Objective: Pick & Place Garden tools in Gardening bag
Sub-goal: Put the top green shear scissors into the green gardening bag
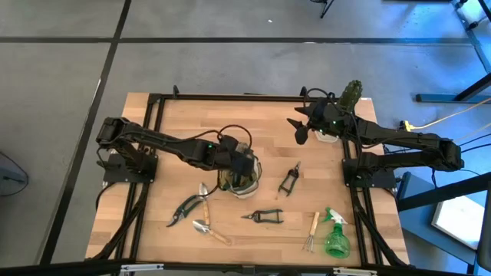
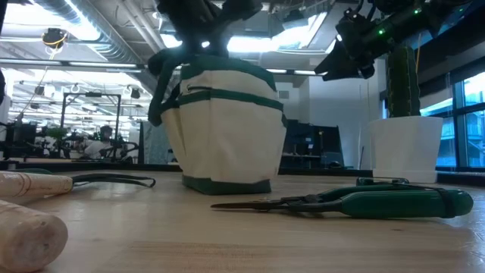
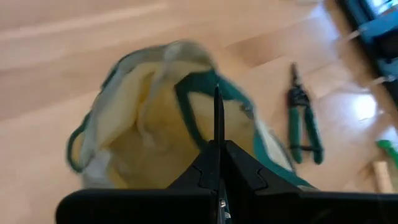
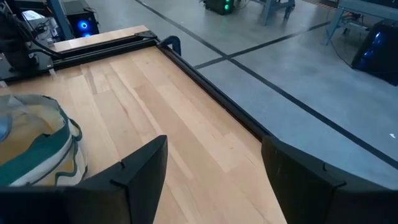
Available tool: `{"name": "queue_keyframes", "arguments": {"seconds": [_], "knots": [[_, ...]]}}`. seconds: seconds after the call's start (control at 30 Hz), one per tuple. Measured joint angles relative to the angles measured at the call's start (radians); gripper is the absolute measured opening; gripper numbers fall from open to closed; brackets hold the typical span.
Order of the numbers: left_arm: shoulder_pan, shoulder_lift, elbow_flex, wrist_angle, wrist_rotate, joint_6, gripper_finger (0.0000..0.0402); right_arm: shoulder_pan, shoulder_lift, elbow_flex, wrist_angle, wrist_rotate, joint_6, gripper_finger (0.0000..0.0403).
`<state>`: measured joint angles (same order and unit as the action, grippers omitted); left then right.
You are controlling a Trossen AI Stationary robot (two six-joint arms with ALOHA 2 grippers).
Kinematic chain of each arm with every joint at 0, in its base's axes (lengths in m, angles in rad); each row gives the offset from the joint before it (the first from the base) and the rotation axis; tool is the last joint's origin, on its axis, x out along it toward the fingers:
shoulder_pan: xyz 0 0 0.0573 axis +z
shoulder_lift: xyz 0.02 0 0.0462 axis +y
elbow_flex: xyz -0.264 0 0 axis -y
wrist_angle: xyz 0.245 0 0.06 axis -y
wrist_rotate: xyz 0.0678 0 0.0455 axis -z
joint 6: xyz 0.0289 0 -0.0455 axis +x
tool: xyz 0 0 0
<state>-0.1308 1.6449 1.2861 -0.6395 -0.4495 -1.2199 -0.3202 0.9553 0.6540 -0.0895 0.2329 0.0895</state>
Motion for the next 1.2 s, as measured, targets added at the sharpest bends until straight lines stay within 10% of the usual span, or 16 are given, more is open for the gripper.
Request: {"name": "queue_keyframes", "arguments": {"seconds": [1.2], "knots": [[0.093, 0.088, 0.118, -0.354, 0.27, 0.208, 0.0002, 0.0, 0.0, 0.0, 0.037, -0.035, 0.037, 0.0263]]}}
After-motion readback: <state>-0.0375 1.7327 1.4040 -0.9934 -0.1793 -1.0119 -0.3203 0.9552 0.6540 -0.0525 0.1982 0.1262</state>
